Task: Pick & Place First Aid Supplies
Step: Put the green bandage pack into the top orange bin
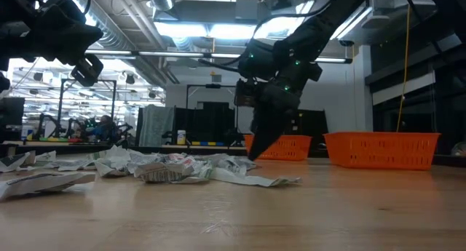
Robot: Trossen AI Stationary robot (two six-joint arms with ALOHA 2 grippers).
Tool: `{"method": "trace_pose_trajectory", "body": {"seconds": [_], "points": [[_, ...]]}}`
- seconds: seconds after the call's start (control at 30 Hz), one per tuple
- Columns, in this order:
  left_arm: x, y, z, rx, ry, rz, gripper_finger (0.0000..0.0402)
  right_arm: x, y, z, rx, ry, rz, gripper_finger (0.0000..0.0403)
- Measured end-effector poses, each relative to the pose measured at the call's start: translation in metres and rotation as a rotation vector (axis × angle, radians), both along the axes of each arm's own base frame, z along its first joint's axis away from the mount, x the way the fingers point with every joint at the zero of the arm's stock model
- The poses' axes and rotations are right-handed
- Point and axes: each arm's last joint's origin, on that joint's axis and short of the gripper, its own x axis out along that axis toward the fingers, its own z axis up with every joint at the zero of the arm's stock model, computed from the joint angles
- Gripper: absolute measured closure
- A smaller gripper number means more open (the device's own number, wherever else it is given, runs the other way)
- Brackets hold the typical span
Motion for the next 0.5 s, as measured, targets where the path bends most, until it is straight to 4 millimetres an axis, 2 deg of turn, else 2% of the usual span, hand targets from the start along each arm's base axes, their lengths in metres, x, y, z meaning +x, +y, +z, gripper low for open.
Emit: {"method": "trace_pose_trajectory", "body": {"seconds": [0.3,0.5], "points": [[0.000,0.000,0.000,0.000,0.000,0.000,0.0386,-0.001,0.002,0.003,0.109,0.014,-0.044,0.0398],[0.000,0.000,0.000,0.000,0.000,0.000,0.0386,-0.009,-0.005,0.030,0.137,-0.036,-0.096,0.0400]]}}
